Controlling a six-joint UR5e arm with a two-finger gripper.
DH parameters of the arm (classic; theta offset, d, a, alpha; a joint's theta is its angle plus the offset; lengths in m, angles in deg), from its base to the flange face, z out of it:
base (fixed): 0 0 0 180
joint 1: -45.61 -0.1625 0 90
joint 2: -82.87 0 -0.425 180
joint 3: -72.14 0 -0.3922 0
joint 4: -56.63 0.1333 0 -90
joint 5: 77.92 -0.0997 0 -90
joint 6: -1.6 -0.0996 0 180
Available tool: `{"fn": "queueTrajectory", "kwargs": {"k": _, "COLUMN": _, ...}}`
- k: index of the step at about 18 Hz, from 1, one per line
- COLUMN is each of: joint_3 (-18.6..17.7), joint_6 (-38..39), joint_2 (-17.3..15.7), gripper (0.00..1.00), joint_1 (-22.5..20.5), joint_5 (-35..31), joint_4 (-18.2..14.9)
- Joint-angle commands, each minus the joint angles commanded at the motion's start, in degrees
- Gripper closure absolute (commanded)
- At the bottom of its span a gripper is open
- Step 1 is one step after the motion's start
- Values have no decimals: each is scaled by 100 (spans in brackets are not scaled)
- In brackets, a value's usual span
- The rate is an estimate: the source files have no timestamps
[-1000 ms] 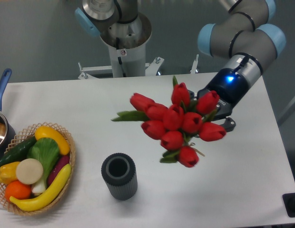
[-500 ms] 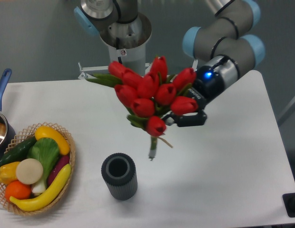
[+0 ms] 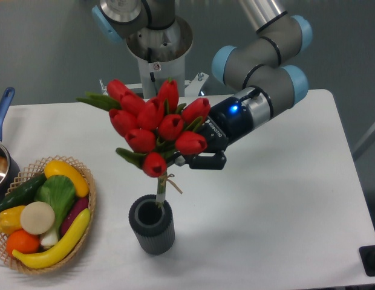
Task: Insert the flowers into the vase
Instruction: 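Lower the bouquet stems into the black vase opening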
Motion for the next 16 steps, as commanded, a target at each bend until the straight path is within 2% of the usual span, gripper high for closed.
{"fn": "queueTrajectory", "kwargs": {"k": 13, "joint_3": -61, "joint_6": 0, "joint_2": 176, "gripper": 93, "joint_1": 167, "joint_5": -255, "joint_4": 0}}
{"fn": "queueTrajectory", "kwargs": {"k": 16, "joint_3": -79, "joint_6": -166, "joint_2": 316, "gripper": 91, "joint_1": 220, "joint_5": -273, "joint_4": 9}}
